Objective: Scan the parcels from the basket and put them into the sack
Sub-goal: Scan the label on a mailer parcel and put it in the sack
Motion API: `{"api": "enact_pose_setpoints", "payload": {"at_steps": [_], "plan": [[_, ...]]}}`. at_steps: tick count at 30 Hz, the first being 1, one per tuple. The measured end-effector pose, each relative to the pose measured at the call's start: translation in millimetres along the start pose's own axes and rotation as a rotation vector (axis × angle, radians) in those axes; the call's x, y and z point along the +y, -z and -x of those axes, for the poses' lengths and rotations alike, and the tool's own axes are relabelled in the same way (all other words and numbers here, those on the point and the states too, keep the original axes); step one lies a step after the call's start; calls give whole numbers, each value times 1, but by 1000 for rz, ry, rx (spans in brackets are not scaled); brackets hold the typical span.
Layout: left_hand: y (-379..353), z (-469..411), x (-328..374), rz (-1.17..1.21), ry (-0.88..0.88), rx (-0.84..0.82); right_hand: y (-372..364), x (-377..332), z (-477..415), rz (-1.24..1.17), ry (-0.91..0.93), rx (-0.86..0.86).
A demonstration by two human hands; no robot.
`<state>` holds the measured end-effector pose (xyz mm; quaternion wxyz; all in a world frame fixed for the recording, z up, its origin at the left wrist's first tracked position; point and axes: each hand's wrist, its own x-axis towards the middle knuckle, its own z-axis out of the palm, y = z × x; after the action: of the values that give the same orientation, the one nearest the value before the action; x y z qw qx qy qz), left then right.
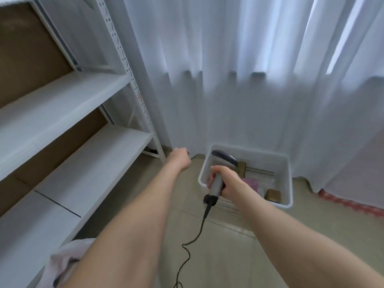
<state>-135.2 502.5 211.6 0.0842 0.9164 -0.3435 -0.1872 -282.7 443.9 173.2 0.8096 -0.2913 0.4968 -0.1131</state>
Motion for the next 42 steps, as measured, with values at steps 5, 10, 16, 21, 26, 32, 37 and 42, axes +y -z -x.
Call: {"api": "enact_pose_setpoints", "payload": {"at_steps": [5, 10, 16, 21, 26, 32, 37, 42], "plan": [[-24, -32, 77, 2, -69, -53, 58, -48, -25, -132, -10, 44], [-54, -83, 125, 9, -89, -112, 98, -92, -64, -167, -16, 92], [-89, -170, 163, 12, -98, -185, 135, -145, -144, -216, -25, 171], [-125, -262, 189, -10, -83, -254, 153, -185, -230, -242, -88, 229], [-172, -325, 214, -20, -68, -365, 184, -200, -294, -281, -186, 271], [-247, -384, 233, -42, -44, -503, 242, -204, -377, -283, -279, 330], [-330, -430, 227, -90, -57, -576, 282, -174, -452, -285, -375, 363], [-437, -470, 215, -188, -93, -648, 325, -124, -531, -376, -446, 410]]}}
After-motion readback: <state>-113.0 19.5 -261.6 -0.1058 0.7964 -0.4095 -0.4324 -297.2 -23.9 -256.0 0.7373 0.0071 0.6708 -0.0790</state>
